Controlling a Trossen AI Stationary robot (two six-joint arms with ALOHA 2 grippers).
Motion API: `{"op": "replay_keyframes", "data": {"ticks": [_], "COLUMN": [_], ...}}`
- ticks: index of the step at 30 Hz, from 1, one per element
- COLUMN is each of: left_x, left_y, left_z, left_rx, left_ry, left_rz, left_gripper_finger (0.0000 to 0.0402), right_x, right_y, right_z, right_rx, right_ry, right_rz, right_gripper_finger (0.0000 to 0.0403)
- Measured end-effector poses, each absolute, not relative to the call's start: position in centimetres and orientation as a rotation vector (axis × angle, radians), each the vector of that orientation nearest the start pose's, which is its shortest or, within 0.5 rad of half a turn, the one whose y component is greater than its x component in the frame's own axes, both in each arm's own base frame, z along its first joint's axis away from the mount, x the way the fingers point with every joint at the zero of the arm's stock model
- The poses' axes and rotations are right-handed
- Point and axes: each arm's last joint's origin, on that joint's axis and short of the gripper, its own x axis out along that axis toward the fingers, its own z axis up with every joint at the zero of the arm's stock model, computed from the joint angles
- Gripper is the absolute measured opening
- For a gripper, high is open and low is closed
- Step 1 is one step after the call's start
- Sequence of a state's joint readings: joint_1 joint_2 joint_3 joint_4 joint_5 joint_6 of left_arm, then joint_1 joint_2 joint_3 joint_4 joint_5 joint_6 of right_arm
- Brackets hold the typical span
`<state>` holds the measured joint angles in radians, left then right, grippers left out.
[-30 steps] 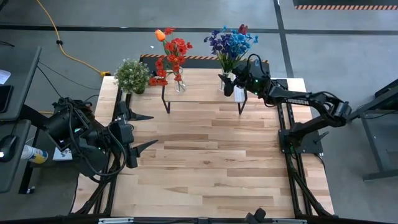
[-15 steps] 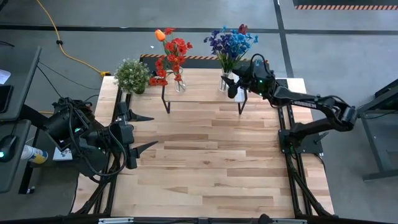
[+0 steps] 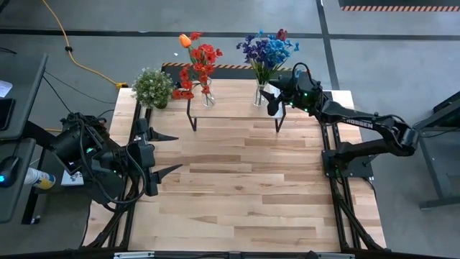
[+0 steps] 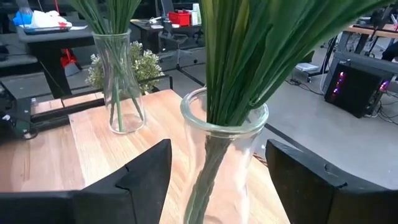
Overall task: Pick and place flowers into a vace then onto a shelf
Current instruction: Return to Home Position
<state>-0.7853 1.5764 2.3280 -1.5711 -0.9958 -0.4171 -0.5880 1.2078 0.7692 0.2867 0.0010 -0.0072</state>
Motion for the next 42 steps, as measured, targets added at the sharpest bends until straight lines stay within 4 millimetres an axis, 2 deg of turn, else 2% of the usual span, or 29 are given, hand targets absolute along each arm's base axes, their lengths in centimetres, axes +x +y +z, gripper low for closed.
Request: {"op": "replay_keyframes", "data": {"ticks": [19, 26, 37, 42], "left_x": [17.0, 17.0, 17.0, 17.0], "left_y": [-13.6, -13.6, -13.6, -13.7], "left_z": [51.8, 51.8, 51.8, 51.7], "left_rx": [0.231, 0.231, 0.231, 0.220], "left_ry": [0.458, 0.458, 0.458, 0.479], "left_rz": [0.296, 0.295, 0.295, 0.259], "left_gripper_finger": [0.0360, 0.0360, 0.0360, 0.0360], "right_x": [21.7, 19.2, 14.0, 11.6], "right_y": [-14.6, -13.4, -9.9, -8.3], "right_z": [28.1, 29.6, 32.1, 33.0], "right_rx": [0.017, -0.033, 0.039, 0.096], "right_ry": [0.254, 0.304, 0.277, 0.208], "right_rz": [-0.605, -0.733, -0.763, -0.749], "right_gripper_finger": [0.0250, 0.0248, 0.0244, 0.0244]}}
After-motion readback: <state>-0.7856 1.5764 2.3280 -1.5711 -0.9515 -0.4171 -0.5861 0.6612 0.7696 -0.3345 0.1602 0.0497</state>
